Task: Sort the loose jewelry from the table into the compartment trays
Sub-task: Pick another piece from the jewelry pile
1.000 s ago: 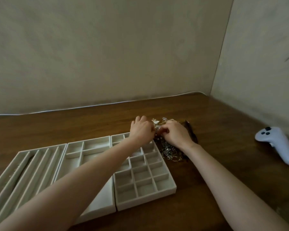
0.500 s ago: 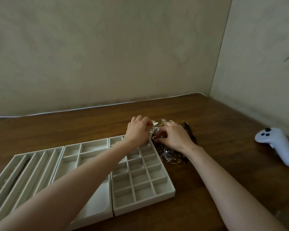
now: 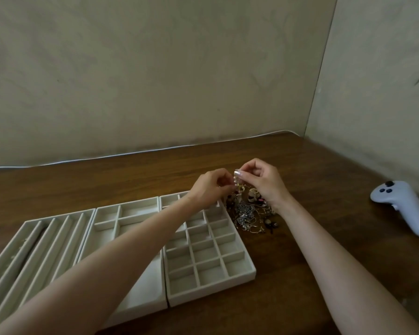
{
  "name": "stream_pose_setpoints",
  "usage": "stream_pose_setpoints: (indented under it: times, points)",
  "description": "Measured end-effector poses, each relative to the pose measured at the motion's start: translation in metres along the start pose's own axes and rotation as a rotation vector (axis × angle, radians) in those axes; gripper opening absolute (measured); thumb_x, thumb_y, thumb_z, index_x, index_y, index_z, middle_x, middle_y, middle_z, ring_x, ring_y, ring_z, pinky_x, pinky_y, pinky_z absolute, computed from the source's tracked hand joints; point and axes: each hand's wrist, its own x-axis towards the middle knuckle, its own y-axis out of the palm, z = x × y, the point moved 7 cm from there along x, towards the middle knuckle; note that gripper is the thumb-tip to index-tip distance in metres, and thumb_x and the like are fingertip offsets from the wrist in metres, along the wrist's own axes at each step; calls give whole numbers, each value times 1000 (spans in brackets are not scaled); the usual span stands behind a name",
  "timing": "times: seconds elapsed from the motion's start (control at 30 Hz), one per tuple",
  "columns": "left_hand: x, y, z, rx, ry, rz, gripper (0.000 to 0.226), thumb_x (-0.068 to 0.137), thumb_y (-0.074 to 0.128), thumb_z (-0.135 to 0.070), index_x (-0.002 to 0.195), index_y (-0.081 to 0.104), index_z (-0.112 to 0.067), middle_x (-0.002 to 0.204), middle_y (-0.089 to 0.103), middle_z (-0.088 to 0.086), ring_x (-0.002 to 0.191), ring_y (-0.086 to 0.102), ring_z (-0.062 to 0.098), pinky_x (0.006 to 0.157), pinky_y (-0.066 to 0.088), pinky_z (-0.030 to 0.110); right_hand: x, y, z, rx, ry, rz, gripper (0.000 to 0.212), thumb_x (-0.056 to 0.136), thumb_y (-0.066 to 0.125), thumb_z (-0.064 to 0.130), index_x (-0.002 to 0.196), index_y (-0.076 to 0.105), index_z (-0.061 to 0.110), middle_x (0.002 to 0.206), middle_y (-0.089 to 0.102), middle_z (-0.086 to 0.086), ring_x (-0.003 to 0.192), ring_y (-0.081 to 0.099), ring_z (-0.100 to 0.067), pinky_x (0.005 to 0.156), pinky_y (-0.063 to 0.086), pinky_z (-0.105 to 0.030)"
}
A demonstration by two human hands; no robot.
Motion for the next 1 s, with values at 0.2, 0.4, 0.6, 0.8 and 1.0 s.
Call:
stream_pose_setpoints:
  times: [0.2,0.4,0.6,0.8,1.0]
  points:
    - [-2,-8,5,-344,-103,-107,9,93,51,-17,94,54,-8,93,67,8,87,63,23,85,52,38,0,-5,5,98,-31,1,9,86,64,4,94,63,8,81,62,-5,67,63,-9,70,52,-21]
    - [2,-8,0,-723,-159,-126,9,96,40,-12,93,47,-6,74,60,5,67,63,20,70,54,37,0,1,3,26,2,23,15,84,65,5,93,66,17,87,62,-10,77,56,-14,67,49,-23]
    - [3,-1,-20,-1204,-192,160,24,95,31,-16,72,38,-17,56,31,-6,45,28,7,42,27,17,-2,-18,2,120,69,-127,12,90,61,18,85,71,12,77,66,-1,71,58,-9,62,47,-15]
    - [-3,11,-18,-485,-211,351,28,94,52,-25,68,50,-16,53,51,-6,43,41,7,44,31,17,-5,-21,12,202,44,-161,26,92,57,22,70,66,10,63,62,0,61,57,-9,59,45,-22]
    - [-10,37,-20,-609,-444,508,44,99,39,-33,107,59,5,109,66,21,89,69,28,70,59,29,-10,-12,31,360,-72,-34,38,92,45,14,60,65,11,61,66,-10,51,52,-18,47,38,-24]
